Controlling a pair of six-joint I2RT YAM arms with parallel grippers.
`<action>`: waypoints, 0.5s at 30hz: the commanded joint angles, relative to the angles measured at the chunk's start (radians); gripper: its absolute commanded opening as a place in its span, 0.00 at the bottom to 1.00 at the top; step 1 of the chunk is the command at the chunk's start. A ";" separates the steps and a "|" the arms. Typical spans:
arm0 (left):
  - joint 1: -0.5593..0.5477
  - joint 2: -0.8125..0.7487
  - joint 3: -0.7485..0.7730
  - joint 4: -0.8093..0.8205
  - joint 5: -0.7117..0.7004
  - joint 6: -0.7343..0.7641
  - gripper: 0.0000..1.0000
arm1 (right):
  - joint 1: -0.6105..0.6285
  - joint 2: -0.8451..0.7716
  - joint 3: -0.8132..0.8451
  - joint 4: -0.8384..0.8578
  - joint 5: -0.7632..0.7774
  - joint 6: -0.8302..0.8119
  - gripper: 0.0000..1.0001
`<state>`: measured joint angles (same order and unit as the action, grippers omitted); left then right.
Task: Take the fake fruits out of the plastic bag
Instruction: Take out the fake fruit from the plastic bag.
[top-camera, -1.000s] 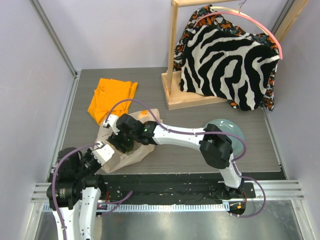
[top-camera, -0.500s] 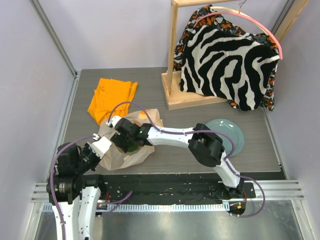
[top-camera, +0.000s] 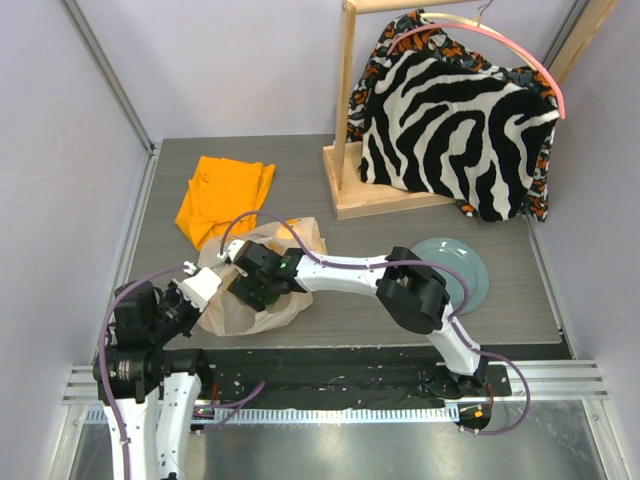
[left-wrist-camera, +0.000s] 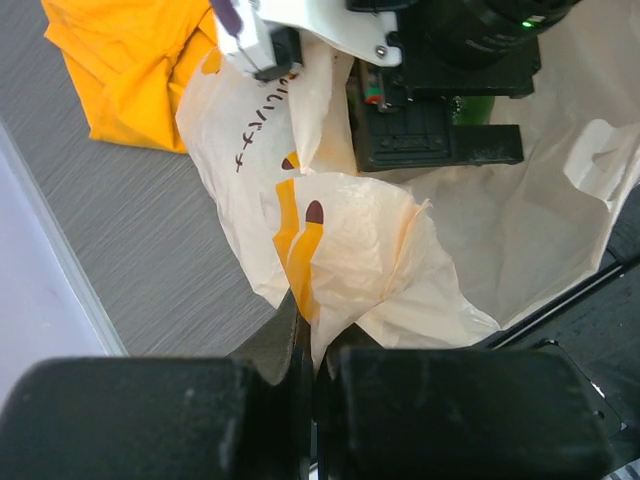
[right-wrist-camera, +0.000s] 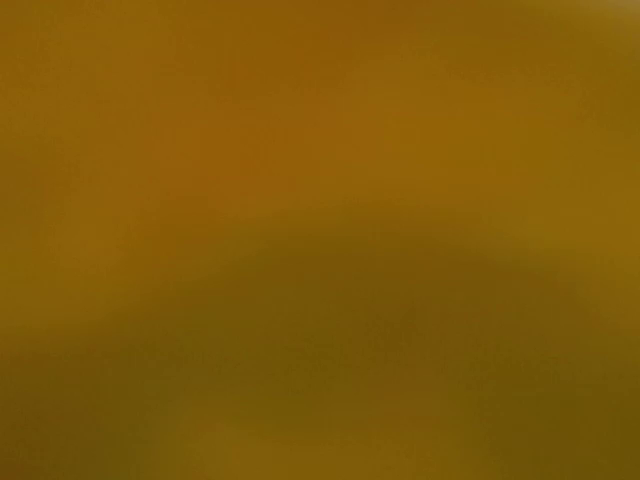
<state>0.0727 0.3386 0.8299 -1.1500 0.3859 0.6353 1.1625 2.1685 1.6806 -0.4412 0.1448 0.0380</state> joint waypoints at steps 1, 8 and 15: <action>0.001 0.017 0.012 0.065 0.010 -0.023 0.00 | -0.001 -0.091 -0.057 -0.021 -0.014 -0.029 0.96; 0.002 0.016 0.006 0.088 0.007 -0.043 0.00 | -0.021 -0.163 -0.119 0.021 -0.001 -0.090 0.51; 0.002 0.053 -0.006 0.203 0.027 -0.098 0.00 | -0.078 -0.317 0.082 -0.043 -0.270 -0.147 0.41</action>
<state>0.0727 0.3523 0.8295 -1.0782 0.3885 0.5854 1.1233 2.0342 1.6161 -0.4889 0.0475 -0.0746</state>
